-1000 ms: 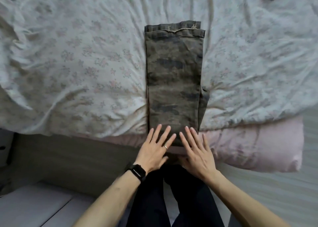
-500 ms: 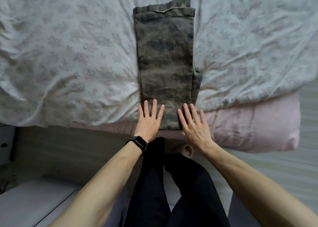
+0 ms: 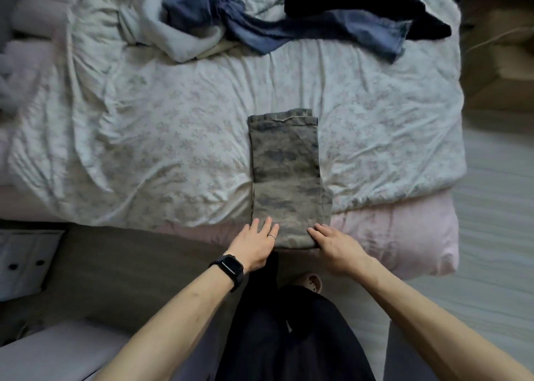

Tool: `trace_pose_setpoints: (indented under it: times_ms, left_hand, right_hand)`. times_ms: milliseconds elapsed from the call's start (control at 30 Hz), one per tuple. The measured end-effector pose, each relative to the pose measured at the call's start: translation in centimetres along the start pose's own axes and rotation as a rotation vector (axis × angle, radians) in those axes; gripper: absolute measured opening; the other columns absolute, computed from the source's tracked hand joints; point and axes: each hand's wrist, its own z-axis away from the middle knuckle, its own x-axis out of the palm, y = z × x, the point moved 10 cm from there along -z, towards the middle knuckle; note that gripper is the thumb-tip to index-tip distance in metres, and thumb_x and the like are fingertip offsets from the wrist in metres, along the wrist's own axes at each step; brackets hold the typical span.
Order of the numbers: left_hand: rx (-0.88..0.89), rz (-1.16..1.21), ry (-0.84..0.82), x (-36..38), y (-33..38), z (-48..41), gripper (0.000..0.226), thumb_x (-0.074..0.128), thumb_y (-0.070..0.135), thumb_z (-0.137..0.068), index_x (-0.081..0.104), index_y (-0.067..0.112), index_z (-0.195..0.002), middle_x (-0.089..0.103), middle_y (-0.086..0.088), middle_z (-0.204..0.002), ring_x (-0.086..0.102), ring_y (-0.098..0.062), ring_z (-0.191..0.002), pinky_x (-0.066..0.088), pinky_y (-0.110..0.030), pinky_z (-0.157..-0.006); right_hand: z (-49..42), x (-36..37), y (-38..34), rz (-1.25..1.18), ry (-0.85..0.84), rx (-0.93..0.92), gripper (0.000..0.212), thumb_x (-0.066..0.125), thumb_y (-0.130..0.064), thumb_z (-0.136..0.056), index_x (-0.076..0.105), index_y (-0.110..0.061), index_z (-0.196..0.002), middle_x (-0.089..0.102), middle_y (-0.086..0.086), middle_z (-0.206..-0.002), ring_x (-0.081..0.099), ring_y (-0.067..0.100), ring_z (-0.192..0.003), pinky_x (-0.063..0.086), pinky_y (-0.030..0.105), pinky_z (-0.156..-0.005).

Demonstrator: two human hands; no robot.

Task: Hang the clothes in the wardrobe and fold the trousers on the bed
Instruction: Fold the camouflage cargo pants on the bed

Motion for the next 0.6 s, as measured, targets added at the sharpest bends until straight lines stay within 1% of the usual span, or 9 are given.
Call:
trace_pose_setpoints:
  times_ms: [67,133,200,267,367,433,500,533,600]
  left_hand:
    - [0.056,0.06,-0.04,-0.4,0.9,1.7,0.067,0.04,0.013,-0.101,0.007,0.01,-0.16,0.008,-0.015,-0.167,0.021,-0.043,-0.148,0.031,-0.049,-0.116]
    - [0.071,0.212,0.013,-2.1,0.3,2.9,0.062,0.045,0.021,-0.099,0.025,0.018,-0.158,0.027,-0.007,-0.162,0.038,-0.038,-0.141,0.038,-0.045,-0.112]
    - [0.024,0.415,0.148,-5.3,-2.5,3.4,0.052,0.049,0.026,-0.096,0.045,0.025,-0.148,0.045,-0.004,-0.145,0.053,-0.033,-0.124,0.044,-0.043,-0.104]
    - [-0.038,0.564,0.302,-9.1,-6.3,2.6,0.042,0.053,0.026,-0.094,0.056,0.025,-0.136,0.055,-0.005,-0.127,0.058,-0.029,-0.113,0.047,-0.041,-0.096]
    - [-0.18,0.881,0.465,-13.5,-12.1,-0.1,0.024,0.058,0.028,-0.094,0.06,0.029,-0.117,0.066,0.001,-0.108,0.061,-0.02,-0.1,0.048,-0.033,-0.081]
    - [-0.267,1.084,0.539,-14.9,-15.0,-2.5,0.021,0.061,0.032,-0.095,0.059,0.03,-0.116,0.066,0.006,-0.105,0.062,-0.016,-0.097,0.047,-0.029,-0.078]
    - [-0.356,1.228,0.564,-14.9,-17.7,-5.8,0.025,0.064,0.036,-0.095,0.059,0.03,-0.119,0.065,0.008,-0.106,0.063,-0.014,-0.098,0.052,-0.028,-0.082]
    - [-0.396,1.269,0.563,-14.7,-18.9,-7.4,0.024,0.064,0.037,-0.095,0.059,0.03,-0.118,0.065,0.007,-0.107,0.063,-0.013,-0.097,0.053,-0.024,-0.08]
    - [-0.452,1.321,0.565,-14.2,-21.0,-10.6,0.025,0.064,0.04,-0.096,0.058,0.029,-0.118,0.066,0.006,-0.108,0.065,-0.01,-0.093,0.049,-0.011,-0.067]
  right_hand:
    - [1.8,-0.1,-0.6,-0.092,-0.09,-0.024,0.062,0.052,-0.025,-0.099,0.031,-0.02,-0.157,0.033,0.005,-0.161,0.035,0.023,-0.146,0.034,0.031,-0.115]
    - [2.8,-1.3,-0.9,-0.161,-0.134,-0.033,0.053,0.054,-0.021,-0.098,0.044,-0.019,-0.15,0.05,0.008,-0.15,0.048,0.024,-0.136,0.035,0.026,-0.106]
    - [2.3,-4.6,-0.5,-0.237,-0.091,-0.009,0.041,0.053,-0.02,-0.098,0.055,-0.019,-0.139,0.062,0.01,-0.136,0.056,0.028,-0.125,0.041,0.029,-0.098]
    - [0.4,-9.5,0.9,-0.345,0.057,0.029,0.032,0.055,-0.017,-0.097,0.063,-0.018,-0.128,0.068,0.011,-0.122,0.062,0.03,-0.115,0.047,0.033,-0.091]
    - [-3.2,-16.2,4.1,-0.521,0.319,0.13,0.026,0.059,-0.019,-0.095,0.065,-0.018,-0.12,0.071,0.008,-0.11,0.065,0.029,-0.102,0.047,0.034,-0.082]
    - [-5.6,-18.7,6.1,-0.646,0.446,0.228,0.026,0.062,-0.026,-0.096,0.062,-0.018,-0.122,0.071,0.008,-0.111,0.065,0.029,-0.101,0.047,0.034,-0.083]
    - [-9.1,-19.7,7.9,-0.749,0.494,0.293,0.027,0.064,-0.032,-0.097,0.06,-0.019,-0.119,0.071,0.006,-0.111,0.066,0.028,-0.102,0.048,0.035,-0.084]
    - [-10.9,-20.1,8.5,-0.777,0.509,0.306,0.027,0.064,-0.034,-0.097,0.06,-0.019,-0.118,0.072,0.006,-0.111,0.066,0.027,-0.102,0.05,0.037,-0.086]
    - [-14.6,-20.9,9.8,-0.783,0.531,0.335,0.027,0.062,-0.04,-0.097,0.061,-0.02,-0.115,0.072,0.004,-0.108,0.067,0.025,-0.102,0.051,0.04,-0.088]
